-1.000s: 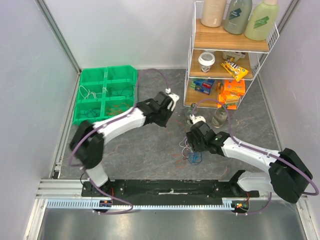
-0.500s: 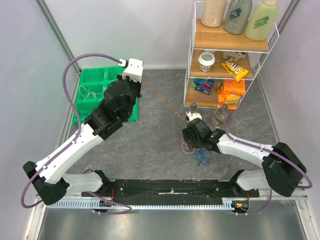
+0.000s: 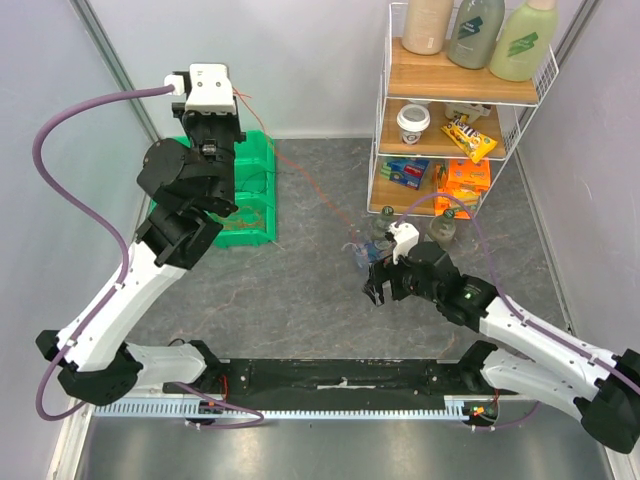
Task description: Untangle the cables
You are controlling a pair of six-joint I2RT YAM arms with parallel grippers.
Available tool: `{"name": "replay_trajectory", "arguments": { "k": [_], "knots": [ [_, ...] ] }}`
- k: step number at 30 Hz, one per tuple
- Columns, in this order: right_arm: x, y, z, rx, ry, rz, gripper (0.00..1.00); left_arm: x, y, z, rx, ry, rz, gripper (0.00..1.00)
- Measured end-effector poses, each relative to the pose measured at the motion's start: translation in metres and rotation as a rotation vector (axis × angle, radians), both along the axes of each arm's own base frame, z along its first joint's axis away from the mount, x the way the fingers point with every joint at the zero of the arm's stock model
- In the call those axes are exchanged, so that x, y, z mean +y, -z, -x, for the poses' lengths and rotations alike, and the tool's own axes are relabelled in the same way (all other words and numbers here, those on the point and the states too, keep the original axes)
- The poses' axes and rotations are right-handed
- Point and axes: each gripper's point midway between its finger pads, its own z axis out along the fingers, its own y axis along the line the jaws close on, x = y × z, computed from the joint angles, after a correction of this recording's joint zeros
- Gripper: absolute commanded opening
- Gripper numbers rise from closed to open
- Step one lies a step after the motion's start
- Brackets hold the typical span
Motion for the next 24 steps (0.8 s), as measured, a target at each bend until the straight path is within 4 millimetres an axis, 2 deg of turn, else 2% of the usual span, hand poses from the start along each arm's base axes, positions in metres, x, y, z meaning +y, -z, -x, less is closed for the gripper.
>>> {"name": "replay_trajectory", "arguments": {
  "k": [2,7,10,14,17,21,24],
  "knots": [
    [0.004,-0.01,-0.002,-0.017,-0.013,-0.021,0.94,-0.001,0.001,-0.001,0.003,0.0,-0.002,0.02],
    [0.002,-0.001,0.0,0.008,-0.007,0.001,0.95,-0.007,0.005,-0.004,0.029,0.015,-0.019,0.02],
    [-0.002,0.001,-0.005,0.005,0.027,0.016,0.93,-0.008,-0.004,-0.001,0.018,0.048,0.008,0.02],
    [0.003,0.018,-0.014,0.062,0.042,0.087,0.89,-0.007,-0.02,0.009,-0.008,0.096,0.061,0.02],
    [0.023,0.026,-0.031,0.109,0.022,0.125,0.9,-0.005,-0.028,0.015,-0.016,0.124,0.084,0.02],
    [0.06,0.017,-0.048,0.096,-0.051,0.086,0.9,-0.003,-0.03,0.02,-0.014,0.142,0.105,0.02],
    [0.088,0.009,-0.053,0.08,-0.117,0.04,0.89,-0.005,-0.03,0.021,-0.011,0.159,0.107,0.02]
  ]
}}
